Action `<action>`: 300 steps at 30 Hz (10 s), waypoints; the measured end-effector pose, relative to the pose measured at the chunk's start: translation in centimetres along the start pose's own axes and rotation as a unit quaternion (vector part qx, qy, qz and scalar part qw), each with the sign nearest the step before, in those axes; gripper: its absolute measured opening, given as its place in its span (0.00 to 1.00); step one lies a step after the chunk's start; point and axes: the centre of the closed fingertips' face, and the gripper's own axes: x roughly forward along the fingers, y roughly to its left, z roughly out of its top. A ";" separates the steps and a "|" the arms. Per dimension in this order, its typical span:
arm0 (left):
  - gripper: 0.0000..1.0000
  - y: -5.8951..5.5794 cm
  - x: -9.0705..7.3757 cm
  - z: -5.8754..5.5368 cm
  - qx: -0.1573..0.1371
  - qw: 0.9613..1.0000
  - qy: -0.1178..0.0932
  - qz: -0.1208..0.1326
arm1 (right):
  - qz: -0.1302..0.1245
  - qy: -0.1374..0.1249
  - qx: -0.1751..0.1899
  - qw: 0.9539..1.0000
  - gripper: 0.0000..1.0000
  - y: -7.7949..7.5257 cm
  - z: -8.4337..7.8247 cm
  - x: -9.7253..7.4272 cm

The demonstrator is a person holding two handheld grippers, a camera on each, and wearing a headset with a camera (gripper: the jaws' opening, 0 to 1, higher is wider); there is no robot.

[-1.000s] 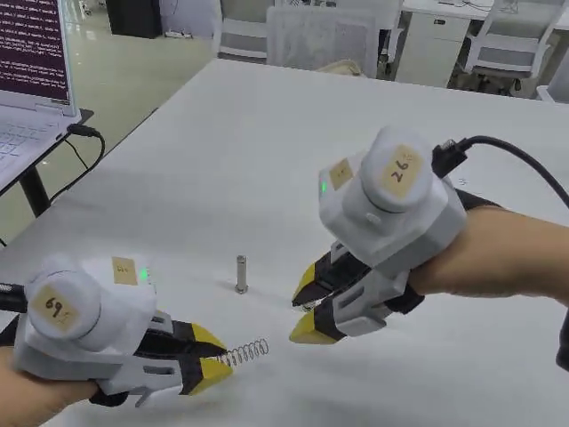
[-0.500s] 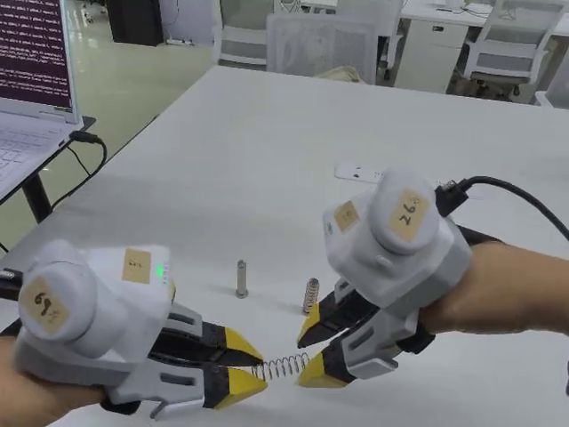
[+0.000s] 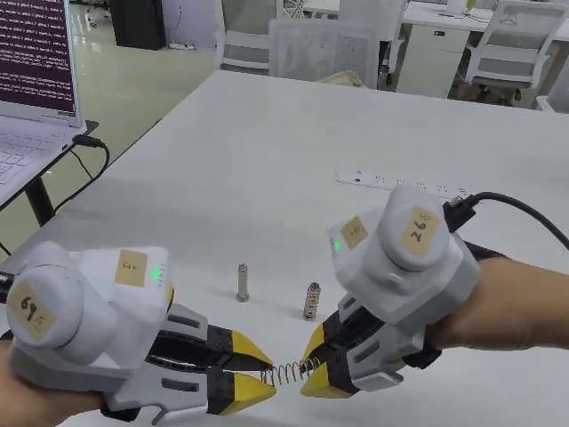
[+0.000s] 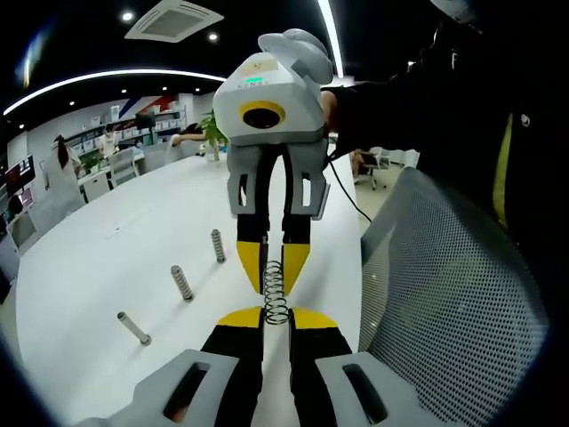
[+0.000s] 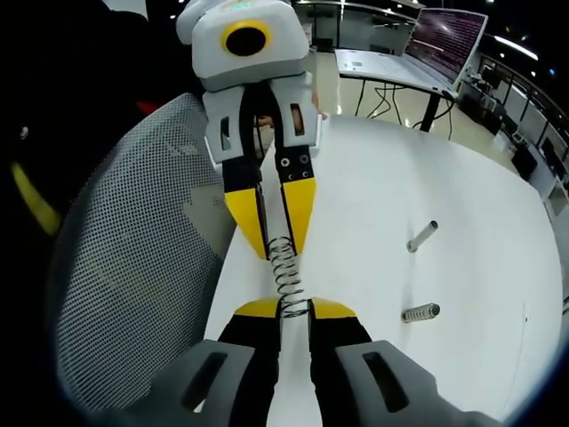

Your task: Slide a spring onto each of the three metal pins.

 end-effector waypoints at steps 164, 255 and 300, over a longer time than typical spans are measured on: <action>0.58 6.2 -6.2 -5.9 -0.088 0.971 -0.022 0.220 | -0.049 0.068 -0.011 0.996 0.08 -14.8 6.3 2.3; 0.54 6.2 -5.9 -6.0 -0.094 0.973 -0.020 0.210 | -0.052 0.020 0.027 0.998 1.00 -14.0 4.0 6.2; 0.54 7.3 -4.6 -3.6 -0.089 0.977 -0.018 0.191 | -0.199 -0.104 0.109 0.968 1.00 -13.9 -0.9 -5.1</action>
